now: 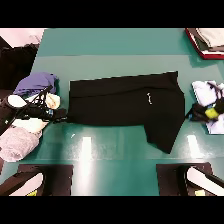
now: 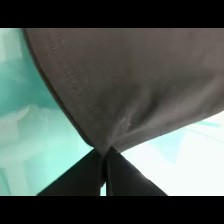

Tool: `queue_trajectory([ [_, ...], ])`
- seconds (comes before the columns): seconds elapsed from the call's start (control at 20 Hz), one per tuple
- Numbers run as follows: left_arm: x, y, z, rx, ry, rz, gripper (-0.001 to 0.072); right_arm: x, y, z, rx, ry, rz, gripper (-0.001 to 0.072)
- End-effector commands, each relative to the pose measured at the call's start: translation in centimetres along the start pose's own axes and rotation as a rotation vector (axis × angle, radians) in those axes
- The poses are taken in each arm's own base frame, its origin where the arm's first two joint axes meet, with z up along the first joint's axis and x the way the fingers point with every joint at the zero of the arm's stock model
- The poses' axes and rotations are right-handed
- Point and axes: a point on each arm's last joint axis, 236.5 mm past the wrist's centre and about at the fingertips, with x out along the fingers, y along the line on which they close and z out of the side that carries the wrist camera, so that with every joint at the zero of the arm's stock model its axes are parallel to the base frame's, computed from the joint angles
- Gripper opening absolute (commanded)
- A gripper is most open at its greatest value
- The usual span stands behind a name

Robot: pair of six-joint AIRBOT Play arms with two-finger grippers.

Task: Fold the shirts.

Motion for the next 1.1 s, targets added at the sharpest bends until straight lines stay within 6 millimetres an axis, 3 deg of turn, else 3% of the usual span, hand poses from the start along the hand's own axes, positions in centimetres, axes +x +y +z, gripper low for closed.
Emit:
queue_trajectory([
  [0.0, -0.6, -0.1, 0.5, 0.019, -0.020, 0.012, 0.0024, 5.2, -2.4, -4.0, 0.107, 0.069, 0.021, 0.0337],
  [0.1, -0.6, 0.0, 0.5, 0.019, -0.020, 0.012, 0.0024, 6.7, -2.7, -4.5, 0.127, 0.066, 0.023, 0.0337],
  [0.2, -0.6, -0.1, 0.4, 0.019, -0.016, 0.011, 0.0024, 7.5, -1.7, -4.1, 0.131, 0.039, 0.079, 0.0336],
  [0.5, -0.6, -0.1, 0.3, 0.018, -0.012, 0.010, 0.0024, 7.5, -1.4, -1.3, 0.142, -0.080, 0.101, 0.0304],
  [0.55, -0.6, -0.1, 0.3, 0.018, -0.011, 0.009, 0.0024, 7.5, -1.4, -1.1, 0.142, -0.089, 0.098, 0.0237],
  [0.6, -0.6, -0.1, 0.2, 0.019, -0.010, 0.009, 0.0024, 7.5, -1.5, -0.9, 0.142, -0.097, 0.095, 0.0121],
  [0.7, -0.6, -0.1, 0.2, 0.019, -0.008, 0.010, 0.0024, 7.4, -1.6, -0.6, 0.142, -0.109, 0.091, 0.0052],
  [0.85, -0.7, 1.0, -1.6, 0.046, 0.071, 0.055, 0.0022, 6.5, -1.5, -2.0, 0.103, -0.039, 0.075, 0.0022],
  [1.05, -2.7, 3.1, -5.7, 0.145, 0.214, 0.167, 0.0022, 2.8, -1.7, -5.5, 0.013, 0.003, -0.008, 0.0021],
])
